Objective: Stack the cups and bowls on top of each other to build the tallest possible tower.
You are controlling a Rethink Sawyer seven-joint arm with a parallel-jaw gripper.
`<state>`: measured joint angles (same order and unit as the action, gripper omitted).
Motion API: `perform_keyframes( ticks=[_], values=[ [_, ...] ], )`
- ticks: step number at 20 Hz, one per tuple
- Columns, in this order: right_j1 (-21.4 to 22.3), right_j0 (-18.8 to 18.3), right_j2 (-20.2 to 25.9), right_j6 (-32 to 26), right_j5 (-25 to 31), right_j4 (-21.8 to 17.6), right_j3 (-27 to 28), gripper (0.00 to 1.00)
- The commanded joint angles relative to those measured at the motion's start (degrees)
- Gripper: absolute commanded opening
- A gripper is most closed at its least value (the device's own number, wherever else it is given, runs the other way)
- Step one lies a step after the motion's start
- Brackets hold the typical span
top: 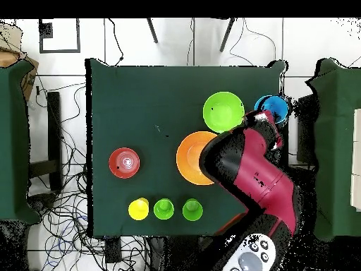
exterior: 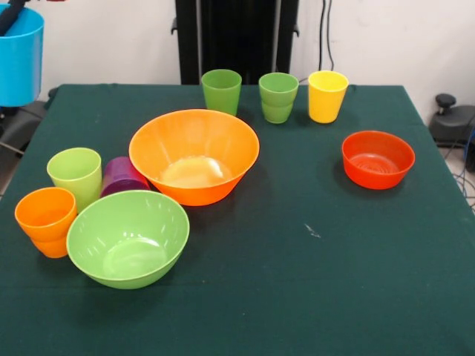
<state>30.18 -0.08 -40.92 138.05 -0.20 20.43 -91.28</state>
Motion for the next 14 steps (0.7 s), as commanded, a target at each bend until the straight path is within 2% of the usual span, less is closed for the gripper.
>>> perform_keyframes(
  ticks=[1, 14],
  values=[
    [-1.72, -1.54, 11.0, 10.84, -3.9, 0.33, -5.75, 0.0],
    [-2.51, -1.86, 11.83, 10.14, -6.1, 0.8, -7.72, 0.0]
  ],
)
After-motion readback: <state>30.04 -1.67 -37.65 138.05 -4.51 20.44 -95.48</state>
